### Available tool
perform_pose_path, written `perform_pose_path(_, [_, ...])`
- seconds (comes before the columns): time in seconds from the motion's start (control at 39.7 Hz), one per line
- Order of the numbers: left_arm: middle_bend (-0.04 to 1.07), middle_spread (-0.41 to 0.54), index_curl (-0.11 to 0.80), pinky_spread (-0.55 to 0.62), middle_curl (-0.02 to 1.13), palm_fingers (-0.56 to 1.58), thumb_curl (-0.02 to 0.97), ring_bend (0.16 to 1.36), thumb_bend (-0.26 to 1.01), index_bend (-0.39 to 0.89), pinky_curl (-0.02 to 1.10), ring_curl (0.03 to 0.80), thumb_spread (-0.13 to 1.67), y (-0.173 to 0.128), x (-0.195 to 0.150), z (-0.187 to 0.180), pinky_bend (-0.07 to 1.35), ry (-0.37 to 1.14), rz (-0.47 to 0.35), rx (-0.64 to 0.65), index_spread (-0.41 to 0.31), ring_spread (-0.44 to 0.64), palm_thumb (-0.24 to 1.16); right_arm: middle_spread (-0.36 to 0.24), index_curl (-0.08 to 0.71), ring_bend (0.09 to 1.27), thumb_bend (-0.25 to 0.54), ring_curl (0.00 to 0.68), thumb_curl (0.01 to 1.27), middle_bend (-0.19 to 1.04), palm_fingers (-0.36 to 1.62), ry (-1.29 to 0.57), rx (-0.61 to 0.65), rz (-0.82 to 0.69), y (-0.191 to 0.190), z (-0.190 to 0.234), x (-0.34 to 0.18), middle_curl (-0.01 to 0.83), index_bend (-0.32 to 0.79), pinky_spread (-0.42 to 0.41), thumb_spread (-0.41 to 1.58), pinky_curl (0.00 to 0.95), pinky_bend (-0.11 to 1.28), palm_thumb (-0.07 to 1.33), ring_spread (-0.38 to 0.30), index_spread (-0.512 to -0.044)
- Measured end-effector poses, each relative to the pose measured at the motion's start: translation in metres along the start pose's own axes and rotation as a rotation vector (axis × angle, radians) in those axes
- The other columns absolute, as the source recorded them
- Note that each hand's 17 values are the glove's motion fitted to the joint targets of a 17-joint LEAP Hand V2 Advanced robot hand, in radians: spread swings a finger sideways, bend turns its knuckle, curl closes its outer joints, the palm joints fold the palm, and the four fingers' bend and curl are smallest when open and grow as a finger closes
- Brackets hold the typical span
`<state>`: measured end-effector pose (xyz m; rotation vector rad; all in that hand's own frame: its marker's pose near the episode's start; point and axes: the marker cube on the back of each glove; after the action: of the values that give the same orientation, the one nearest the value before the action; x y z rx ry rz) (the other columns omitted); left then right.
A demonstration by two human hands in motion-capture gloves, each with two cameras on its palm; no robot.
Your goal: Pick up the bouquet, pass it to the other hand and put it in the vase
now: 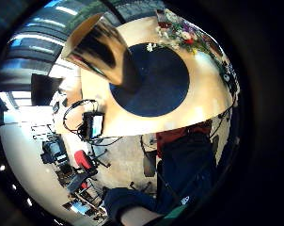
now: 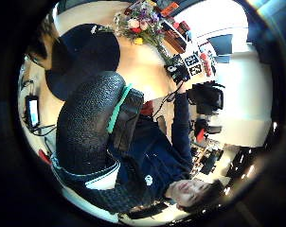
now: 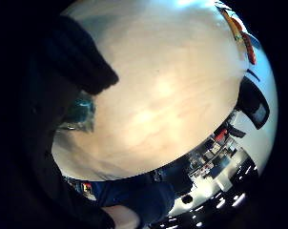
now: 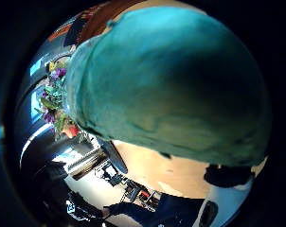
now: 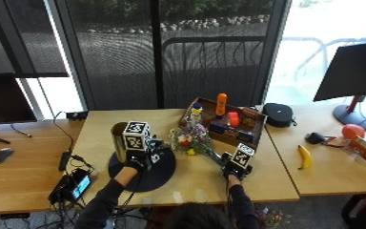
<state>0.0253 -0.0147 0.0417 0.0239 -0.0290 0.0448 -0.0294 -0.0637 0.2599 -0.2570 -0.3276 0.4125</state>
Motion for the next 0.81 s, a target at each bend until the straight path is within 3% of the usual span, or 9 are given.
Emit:
perform_pose_path(0.13, [0.19,0.310,0.308,0.46,0.27,0.00,0.254,0.58,-0.02,0.15,0.34,0.259,1.22,0.000,0.001,0.003,0.42,-0.013,0.003,-0.011,-0.015,0.43,0.16,-0.141,0.207,0.60,0.125,0.386,0.38,0.17,0.78,0.019,0.053,0.037,0.001,-0.003,-0.006,0.390,0.24,-0.214,1.15,0.400,0.69,0.94,-0.250,-0.254])
perform_pose_path(0.18, [0.19,0.312,0.306,0.46,0.27,0.00,0.255,0.58,-0.02,0.15,0.34,0.258,1.22,0.000,0.001,0.003,0.42,-0.019,0.008,-0.013,-0.015,0.43,0.16,-0.158,0.249,0.60,0.129,0.388,0.37,0.15,0.90,0.013,0.087,0.050,0.000,-0.002,-0.009,0.383,0.36,-0.229,1.16,0.377,0.59,0.96,-0.256,-0.259])
perform_pose_path(0.33, [0.19,0.315,0.305,0.46,0.28,-0.01,0.258,0.57,-0.02,0.15,0.34,0.256,1.22,-0.001,-0.003,0.008,0.43,-0.034,-0.006,-0.058,-0.015,0.44,0.16,-0.193,0.315,0.60,0.120,0.421,0.37,0.19,0.93,-0.029,-0.012,-0.045,0.013,0.013,-0.025,0.406,0.35,-0.231,1.19,0.363,0.45,0.98,-0.259,-0.260])
perform_pose_path(0.43, [0.18,0.317,0.302,0.45,0.28,-0.01,0.257,0.57,-0.02,0.15,0.34,0.255,1.22,-0.002,-0.003,0.008,0.44,-0.034,-0.004,-0.056,-0.014,0.44,0.15,-0.203,0.343,0.56,0.109,0.426,0.36,0.22,0.95,0.019,-0.093,-0.027,0.020,0.009,-0.023,0.424,0.34,-0.202,1.21,0.350,0.38,0.98,-0.249,-0.261])
perform_pose_path(0.53, [0.19,0.318,0.301,0.45,0.29,-0.01,0.257,0.57,-0.02,0.15,0.34,0.253,1.22,-0.004,-0.004,0.010,0.44,-0.044,-0.012,-0.068,-0.014,0.45,0.15,-0.207,0.357,0.54,0.103,0.424,0.35,0.23,0.99,0.072,0.010,-0.012,0.009,-0.007,-0.022,0.435,0.30,-0.163,1.23,0.336,0.32,0.99,-0.238,-0.263])
perform_pose_path(0.68, [0.19,0.319,0.300,0.45,0.29,-0.01,0.257,0.57,-0.02,0.15,0.34,0.252,1.22,-0.003,-0.003,0.011,0.45,-0.057,-0.015,-0.086,-0.014,0.45,0.15,-0.228,0.351,0.59,0.084,0.441,0.33,0.25,1.17,0.080,0.082,-0.006,-0.008,-0.018,-0.017,0.447,0.15,-0.198,1.26,0.348,0.33,0.98,-0.237,-0.264])
perform_pose_path(0.71, [0.19,0.319,0.300,0.45,0.29,-0.01,0.255,0.57,-0.02,0.15,0.34,0.252,1.22,-0.003,-0.003,0.011,0.45,-0.058,-0.017,-0.089,-0.014,0.45,0.14,-0.232,0.343,0.60,0.081,0.446,0.33,0.32,1.21,0.075,0.079,-0.001,-0.010,-0.018,-0.016,0.475,0.12,-0.207,1.26,0.349,0.32,0.98,-0.237,-0.260])
perform_pose_path(0.81, [0.18,0.319,0.300,0.45,0.29,-0.01,0.255,0.57,-0.02,0.15,0.34,0.252,1.23,-0.003,-0.002,0.011,0.45,-0.064,-0.021,-0.102,-0.014,0.45,0.14,-0.227,0.330,0.62,0.069,0.462,0.32,0.43,1.24,0.064,0.081,0.010,-0.013,-0.017,-0.015,0.515,0.10,-0.227,1.27,0.369,0.34,0.98,-0.234,-0.258])
